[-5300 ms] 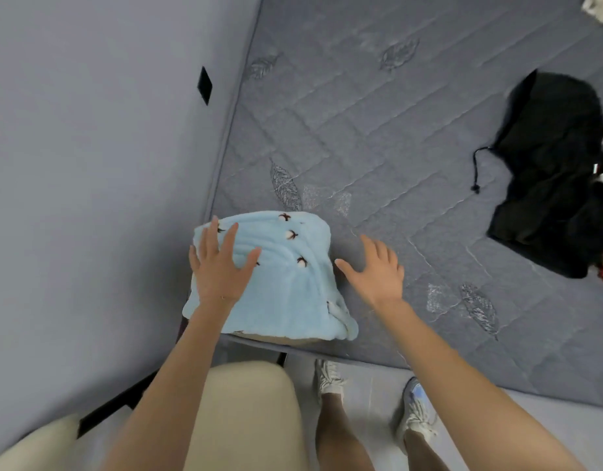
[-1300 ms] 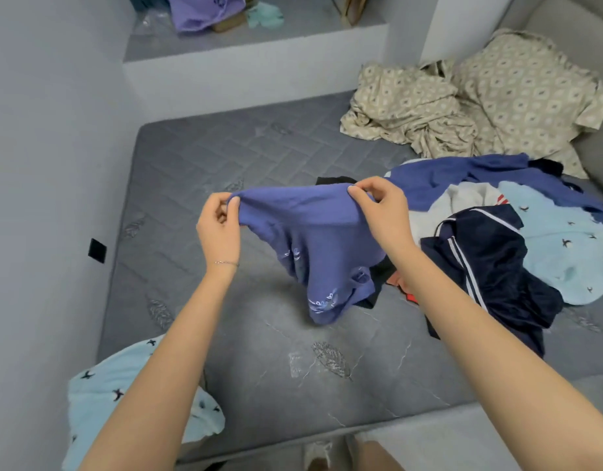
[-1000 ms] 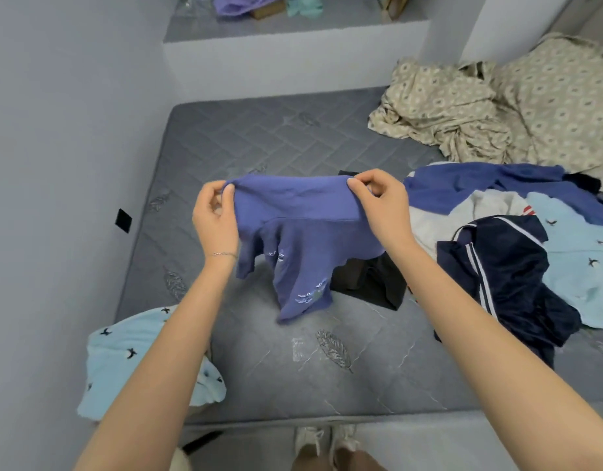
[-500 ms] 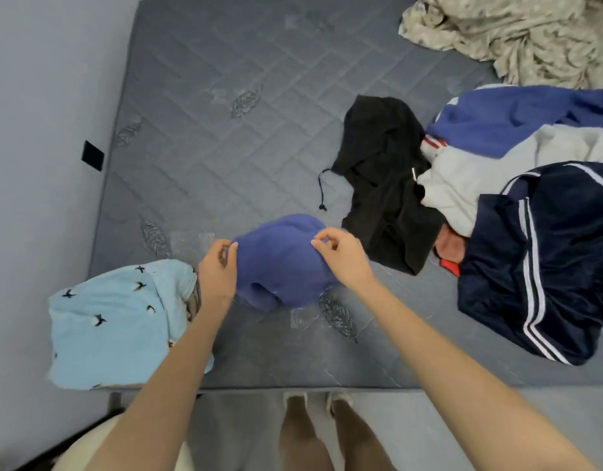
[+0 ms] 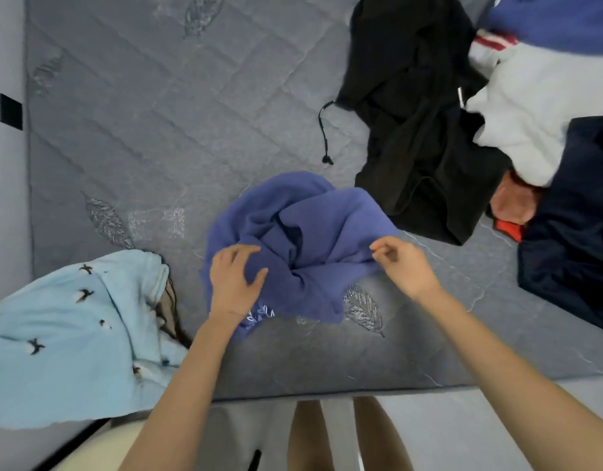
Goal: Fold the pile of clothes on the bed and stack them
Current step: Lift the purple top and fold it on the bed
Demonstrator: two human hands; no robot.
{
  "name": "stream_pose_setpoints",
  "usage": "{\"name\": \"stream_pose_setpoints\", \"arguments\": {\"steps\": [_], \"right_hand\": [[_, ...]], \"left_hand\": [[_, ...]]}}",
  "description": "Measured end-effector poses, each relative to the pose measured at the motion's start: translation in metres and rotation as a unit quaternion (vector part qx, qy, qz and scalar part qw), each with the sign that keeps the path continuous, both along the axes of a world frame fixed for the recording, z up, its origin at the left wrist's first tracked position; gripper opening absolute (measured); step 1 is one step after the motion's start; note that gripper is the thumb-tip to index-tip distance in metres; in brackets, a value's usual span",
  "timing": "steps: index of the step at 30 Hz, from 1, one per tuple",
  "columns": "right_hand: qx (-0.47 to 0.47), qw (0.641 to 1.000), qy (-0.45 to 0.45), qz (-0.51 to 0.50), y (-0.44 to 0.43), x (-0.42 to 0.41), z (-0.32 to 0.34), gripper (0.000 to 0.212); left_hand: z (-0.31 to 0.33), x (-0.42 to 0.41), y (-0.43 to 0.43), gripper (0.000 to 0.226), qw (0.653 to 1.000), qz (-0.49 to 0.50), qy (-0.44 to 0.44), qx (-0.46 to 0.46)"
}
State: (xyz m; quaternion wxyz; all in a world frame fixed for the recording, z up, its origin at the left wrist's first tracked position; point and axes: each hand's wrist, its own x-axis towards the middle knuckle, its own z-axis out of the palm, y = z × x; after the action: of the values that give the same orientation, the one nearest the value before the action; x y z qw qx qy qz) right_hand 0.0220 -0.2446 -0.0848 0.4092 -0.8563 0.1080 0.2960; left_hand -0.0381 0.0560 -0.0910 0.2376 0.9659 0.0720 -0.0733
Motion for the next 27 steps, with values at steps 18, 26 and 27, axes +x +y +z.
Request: {"name": "stream_pose_setpoints", "arguments": {"steps": [18,26,27], "right_hand": [[-0.238,0.927,-0.107,0.27,0.0,-0.016,-0.054,0.037],[-0.108,0.967,-0.108,0.205,0.014,-0.008,-0.018,0.025],[-0.069,0.978,-0.091,0.175,0.019,-0.009,-0.007,0.026]], "left_hand": [[-0.04,0.003,-0.088,0.016,0.94,-0.333,-0.021,0.069],[0.042,0.031,-0.05,0.007,0.975,0.02,-0.026,-0.218],[0.049,0.035,-0.046,0.007,0.976,0.023,-0.028,-0.214]]}}
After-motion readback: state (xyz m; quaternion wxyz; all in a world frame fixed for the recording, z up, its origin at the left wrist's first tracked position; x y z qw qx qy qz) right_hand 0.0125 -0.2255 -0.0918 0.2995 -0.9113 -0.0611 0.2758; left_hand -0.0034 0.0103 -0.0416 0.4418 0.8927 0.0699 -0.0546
